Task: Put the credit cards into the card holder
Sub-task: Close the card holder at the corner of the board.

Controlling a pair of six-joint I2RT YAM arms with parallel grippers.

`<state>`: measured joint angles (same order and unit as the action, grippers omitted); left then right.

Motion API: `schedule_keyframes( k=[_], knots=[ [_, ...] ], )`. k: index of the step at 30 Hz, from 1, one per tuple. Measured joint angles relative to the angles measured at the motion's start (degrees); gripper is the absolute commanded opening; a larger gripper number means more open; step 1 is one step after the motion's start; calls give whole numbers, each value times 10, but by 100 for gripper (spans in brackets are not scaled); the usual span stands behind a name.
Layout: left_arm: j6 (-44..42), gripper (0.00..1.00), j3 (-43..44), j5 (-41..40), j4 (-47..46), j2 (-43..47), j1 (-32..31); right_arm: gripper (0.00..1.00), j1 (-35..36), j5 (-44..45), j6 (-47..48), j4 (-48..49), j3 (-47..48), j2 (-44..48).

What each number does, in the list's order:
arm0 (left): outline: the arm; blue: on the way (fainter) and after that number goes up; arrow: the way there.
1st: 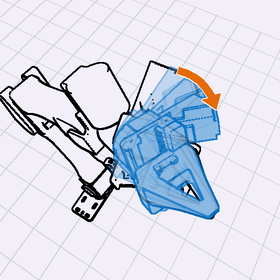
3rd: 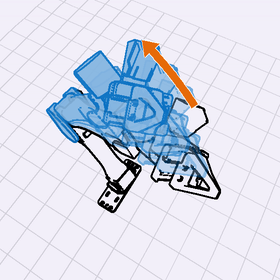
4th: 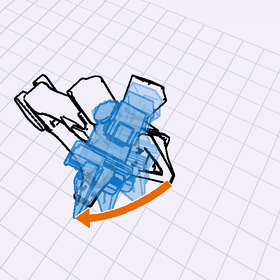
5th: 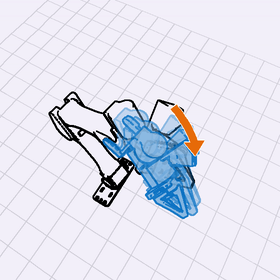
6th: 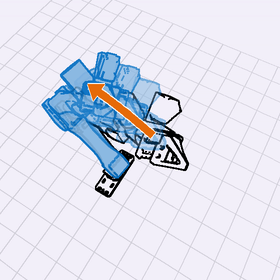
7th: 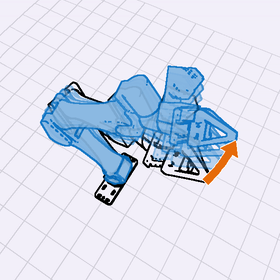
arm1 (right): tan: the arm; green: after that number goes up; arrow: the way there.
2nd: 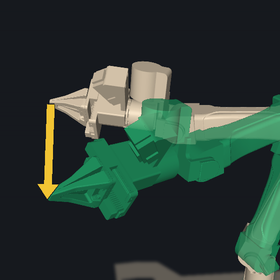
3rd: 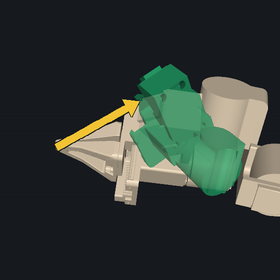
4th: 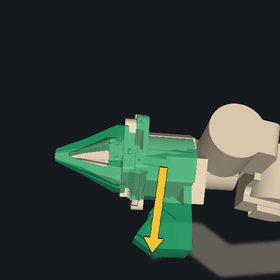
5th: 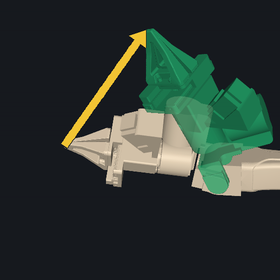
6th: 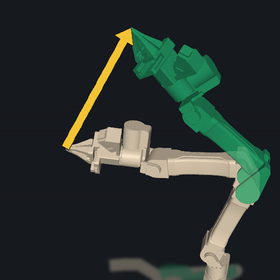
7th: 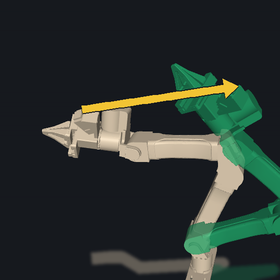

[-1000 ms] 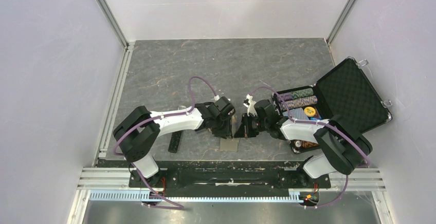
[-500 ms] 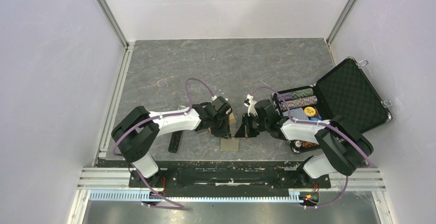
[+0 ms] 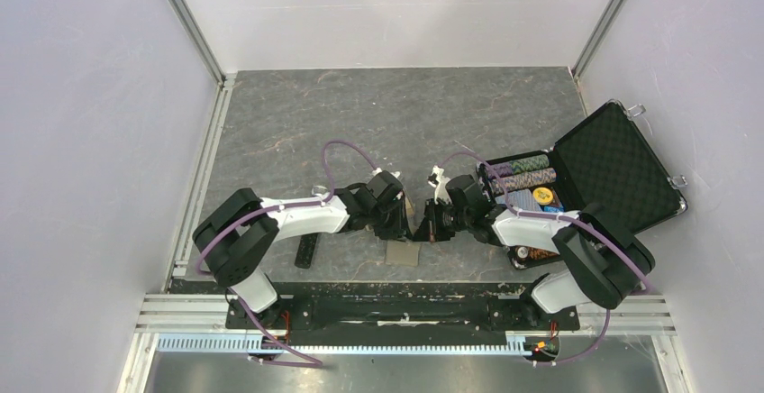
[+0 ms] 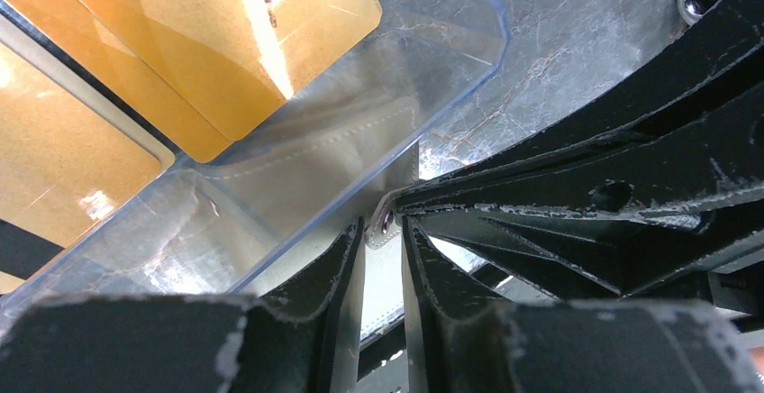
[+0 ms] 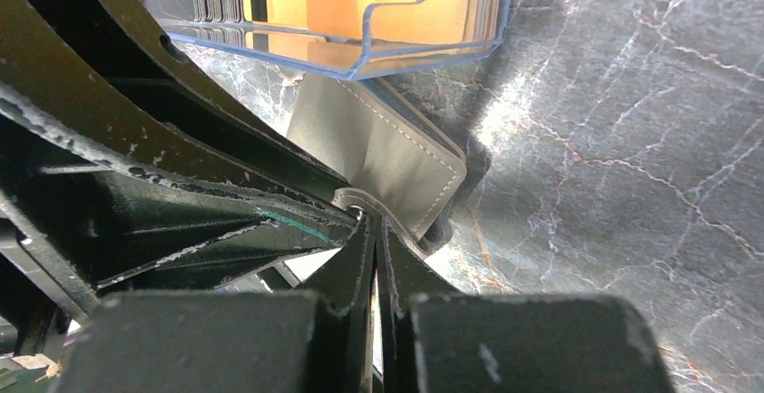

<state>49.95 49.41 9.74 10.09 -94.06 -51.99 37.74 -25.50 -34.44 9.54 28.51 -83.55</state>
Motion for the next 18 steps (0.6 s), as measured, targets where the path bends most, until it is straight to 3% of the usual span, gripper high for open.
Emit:
schedule_keyframes(
  k=[3,6,18],
  knots=[
    [3,20,-1,1,-4,0,0,0,0,2,0,-2,0,1],
    [6,3,-1,2,-5,0,0,0,0,2,0,-2,0,1],
    [8,2,15,-12,33,0,-3,0,3,3,0,-3,0,4]
  ],
)
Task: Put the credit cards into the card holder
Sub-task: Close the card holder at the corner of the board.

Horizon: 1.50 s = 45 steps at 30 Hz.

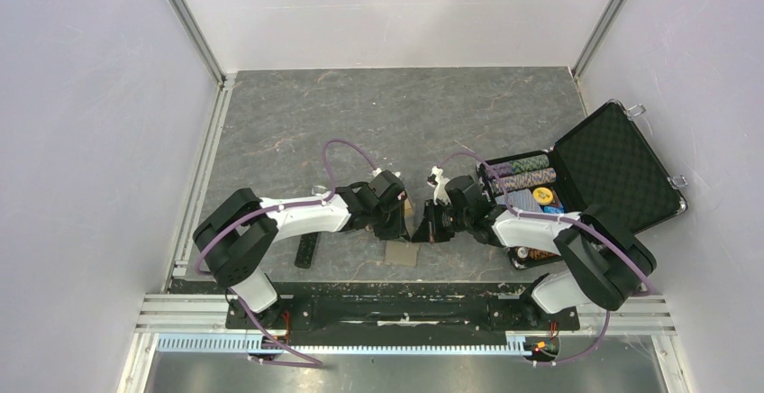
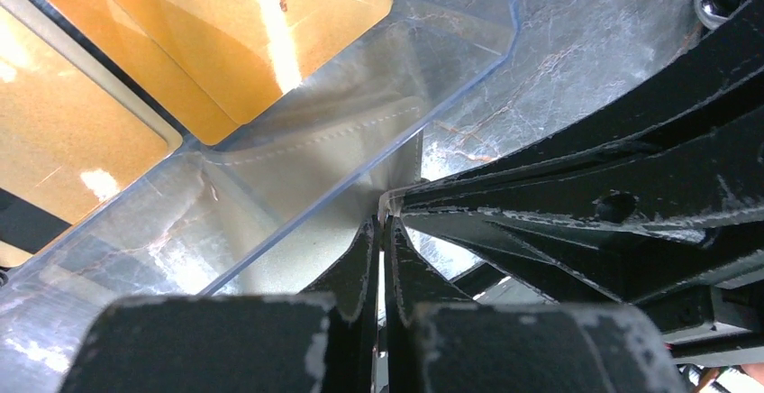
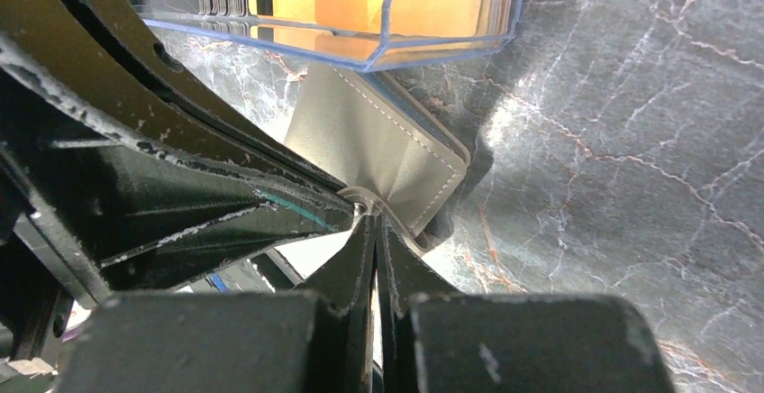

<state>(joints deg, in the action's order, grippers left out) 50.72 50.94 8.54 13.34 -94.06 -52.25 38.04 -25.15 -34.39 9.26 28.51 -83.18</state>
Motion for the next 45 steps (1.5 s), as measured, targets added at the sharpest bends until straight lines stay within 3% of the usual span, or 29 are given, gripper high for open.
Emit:
schedule_keyframes(
  k=[31,36,45],
  knots=[
    [5,3,7,1,53,8,-14,0,19,-6,3,10,-5,21],
    [5,10,10,-3,65,8,-16,0,27,-7,-2,11,-8,3],
    [6,41,17,-12,84,8,-16,0,37,-9,-8,17,-12,-2]
  ],
)
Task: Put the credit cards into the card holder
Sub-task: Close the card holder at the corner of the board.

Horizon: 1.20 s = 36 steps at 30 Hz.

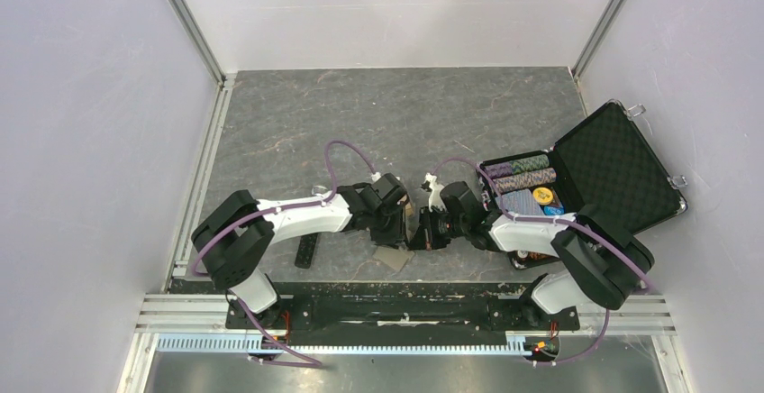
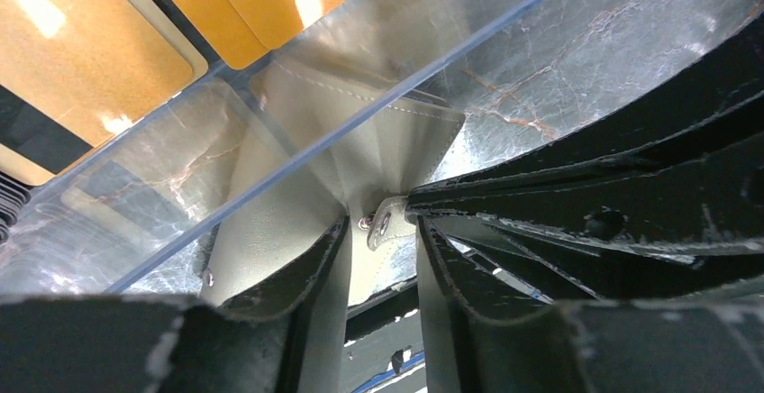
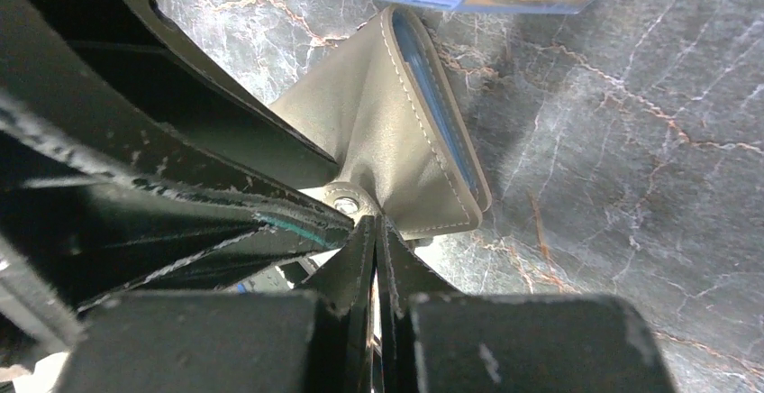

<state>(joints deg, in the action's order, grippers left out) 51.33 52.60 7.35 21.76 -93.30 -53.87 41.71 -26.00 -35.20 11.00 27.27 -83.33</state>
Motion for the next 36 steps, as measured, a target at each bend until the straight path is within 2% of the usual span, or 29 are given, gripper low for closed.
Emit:
schedule_keyframes(
  k=[5,12,16,21,36],
  knots=[
    [0,32,12,-15,19,2,0,0,1,2,0,-1,0,-3],
    [0,31,12,-17,25,6,0,0,1,4,1,-3,0,-4],
    [0,14,8,-9,16,6,0,0,1,4,1,-7,3,-5],
    [0,2,3,-7,14,6,0,0,1,4,1,-14,7,-7],
    [-3,2,9,-18,31,6,-4,0,5,9,12,-29,17,12]
  ],
)
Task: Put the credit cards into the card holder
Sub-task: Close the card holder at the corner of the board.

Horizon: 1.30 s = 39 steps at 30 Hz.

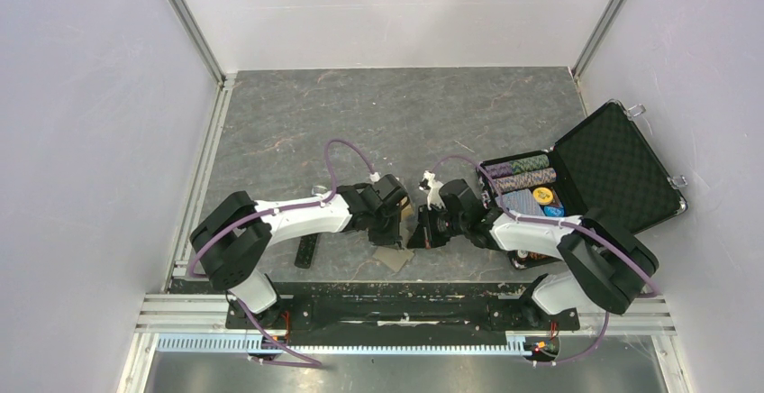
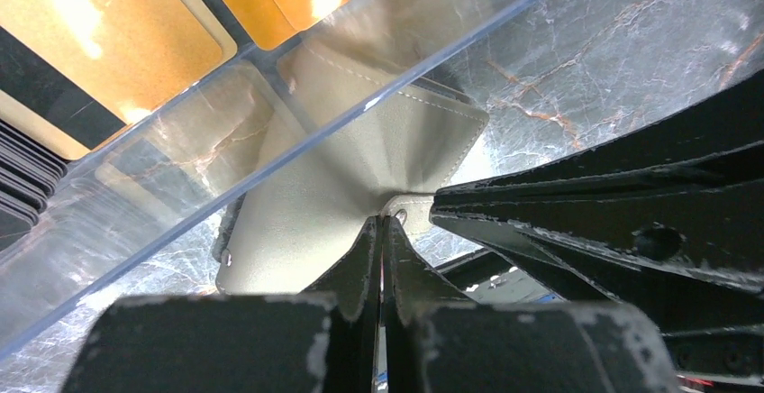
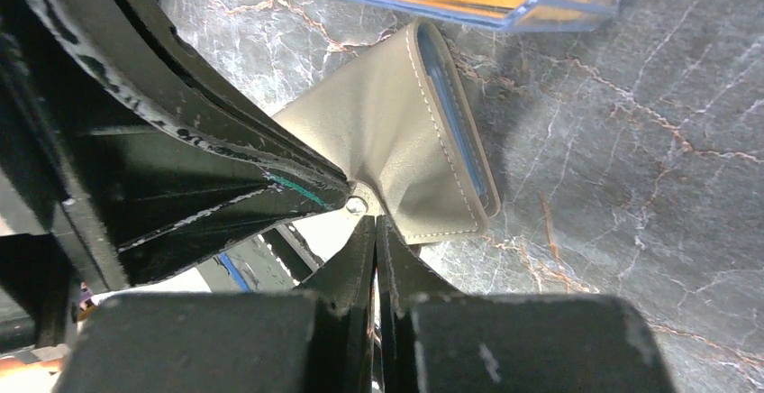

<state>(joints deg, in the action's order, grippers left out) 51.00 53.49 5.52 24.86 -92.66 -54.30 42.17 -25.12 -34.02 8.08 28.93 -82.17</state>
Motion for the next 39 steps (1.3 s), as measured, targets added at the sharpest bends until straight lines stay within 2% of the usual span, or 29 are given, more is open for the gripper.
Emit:
schedule_keyframes(
  k=[16,36,38,39],
  knots=[
    [-1,2,9,-24,21,-5,-8,0,24,-2,0,4,27,-38],
    [-1,2,23,-25,43,-24,-4,0,43,33,6,-110,103,-73],
    [-2,9,23,-25,43,-23,-4,0,45,38,6,-112,104,-71],
    [-2,15,23,-25,42,-23,-4,0,47,42,7,-115,106,-70]
  ],
)
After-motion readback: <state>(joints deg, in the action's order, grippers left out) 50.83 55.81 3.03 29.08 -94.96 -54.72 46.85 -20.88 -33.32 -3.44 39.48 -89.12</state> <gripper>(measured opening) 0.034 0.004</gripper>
